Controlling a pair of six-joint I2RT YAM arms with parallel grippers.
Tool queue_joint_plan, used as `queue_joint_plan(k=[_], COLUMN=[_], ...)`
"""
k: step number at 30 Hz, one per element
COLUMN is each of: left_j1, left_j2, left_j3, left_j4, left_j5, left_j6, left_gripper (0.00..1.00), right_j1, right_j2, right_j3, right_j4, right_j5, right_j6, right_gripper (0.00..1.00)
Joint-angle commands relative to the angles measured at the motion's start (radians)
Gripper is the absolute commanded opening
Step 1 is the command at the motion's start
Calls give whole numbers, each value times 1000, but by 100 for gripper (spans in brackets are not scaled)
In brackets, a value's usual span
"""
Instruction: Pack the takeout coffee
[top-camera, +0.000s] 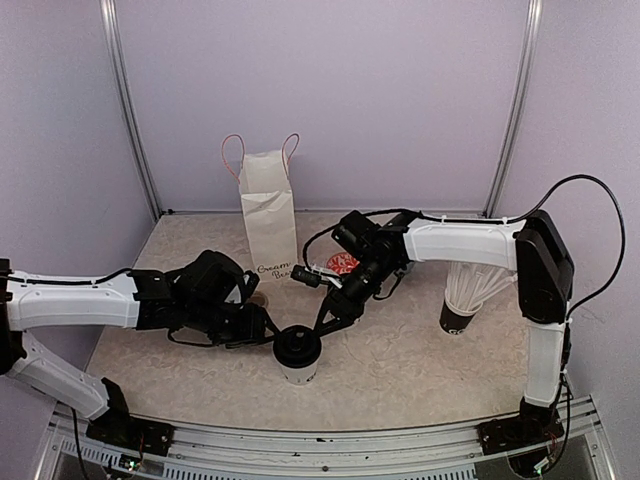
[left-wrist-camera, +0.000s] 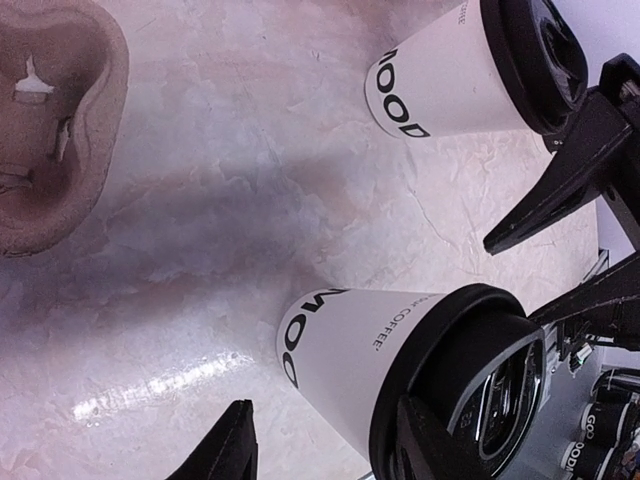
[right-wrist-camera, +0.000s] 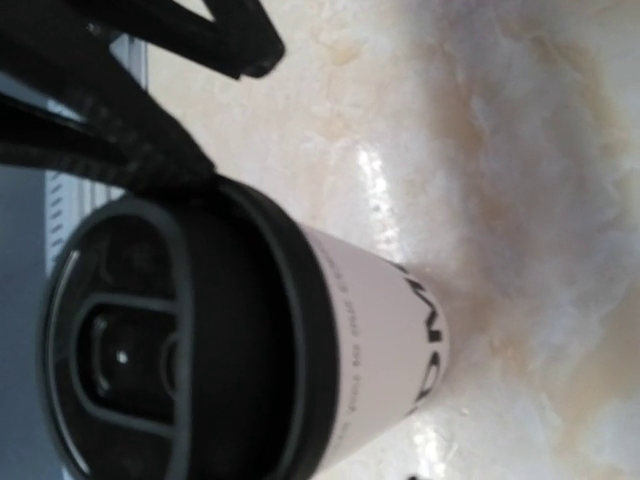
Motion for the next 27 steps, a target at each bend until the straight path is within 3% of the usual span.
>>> queue_joint_plan(k=[1,7,17,24,27], left_j1=[-15,-24,-60,-59,-73], left_j2=[78,87,17,61,76], left_j3=[-56,-60,137,229,256], left_j4=[-66,-63,-87,-77,-148], left_j5=[15,11,-193,-216,-267], left_j6=[30,23,109,182,126], left_gripper=[47,46,52,59,61], right_j1=[41,46,47,50,53], right_j2=[44,42,-115,-111,-115], right_j3=[-54,-62,-47,-107,-112], right_j4=[-5,-7,-4,-8,-16], right_j5=[145,159,-110,-156,-160], right_j6=[8,3,-74,-103,-118], right_gripper=[34,33,40,45,45])
